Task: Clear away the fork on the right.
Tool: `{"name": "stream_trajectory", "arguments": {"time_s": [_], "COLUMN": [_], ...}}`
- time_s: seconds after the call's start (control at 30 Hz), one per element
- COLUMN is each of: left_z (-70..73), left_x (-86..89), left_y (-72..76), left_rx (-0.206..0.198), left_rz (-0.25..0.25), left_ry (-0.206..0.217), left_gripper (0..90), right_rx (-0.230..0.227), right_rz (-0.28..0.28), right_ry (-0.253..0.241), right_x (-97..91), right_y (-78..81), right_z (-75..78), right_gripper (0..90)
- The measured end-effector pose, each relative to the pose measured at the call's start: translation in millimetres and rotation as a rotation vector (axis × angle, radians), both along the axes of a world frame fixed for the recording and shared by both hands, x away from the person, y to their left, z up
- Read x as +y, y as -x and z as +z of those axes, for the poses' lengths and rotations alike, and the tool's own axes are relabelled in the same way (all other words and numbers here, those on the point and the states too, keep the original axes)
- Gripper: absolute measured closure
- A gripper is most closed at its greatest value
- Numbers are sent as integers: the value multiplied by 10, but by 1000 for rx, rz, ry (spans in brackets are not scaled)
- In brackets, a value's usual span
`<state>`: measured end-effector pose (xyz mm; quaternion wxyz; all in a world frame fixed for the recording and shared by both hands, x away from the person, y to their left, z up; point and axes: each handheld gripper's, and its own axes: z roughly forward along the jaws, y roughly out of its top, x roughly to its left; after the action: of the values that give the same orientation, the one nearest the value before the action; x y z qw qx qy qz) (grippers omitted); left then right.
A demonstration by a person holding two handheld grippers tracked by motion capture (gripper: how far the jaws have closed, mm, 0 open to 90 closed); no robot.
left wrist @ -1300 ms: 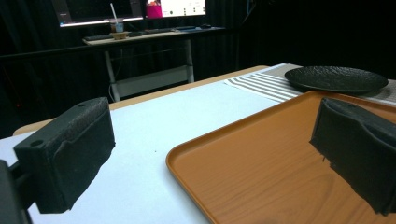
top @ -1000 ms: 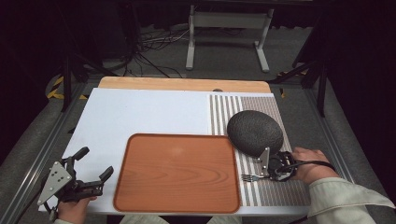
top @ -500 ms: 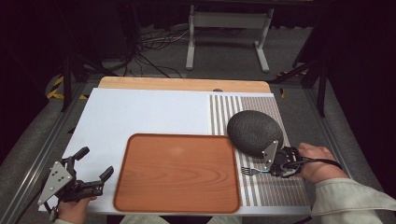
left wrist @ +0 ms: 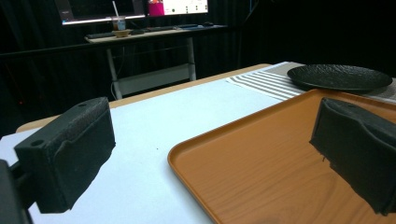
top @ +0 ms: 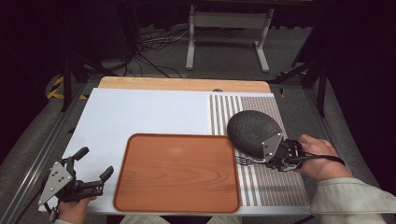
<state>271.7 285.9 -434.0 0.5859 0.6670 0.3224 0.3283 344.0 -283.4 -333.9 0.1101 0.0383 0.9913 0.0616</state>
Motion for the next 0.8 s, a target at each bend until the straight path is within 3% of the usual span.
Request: {"name": "stream_trajectory", "arguments": {"time_s": [0.37, 0.67, 0.8], "left_z": [3, 7, 6], "left_x": [1, 2, 3], "left_y": [4, 8, 6], "left_rx": [-3, -4, -4], "left_rz": [0, 0, -1], "left_ry": [0, -1, -3], "left_gripper": [4, 4, 4], "right_rx": [-31, 9, 29], "right_rz": [-76, -174, -260], "right_ry": [-131, -222, -263], "right_x": [198, 340, 402], "right_y": [12, -32, -56], "right_z": [239, 291, 304], "right_gripper": [776, 776, 776]}}
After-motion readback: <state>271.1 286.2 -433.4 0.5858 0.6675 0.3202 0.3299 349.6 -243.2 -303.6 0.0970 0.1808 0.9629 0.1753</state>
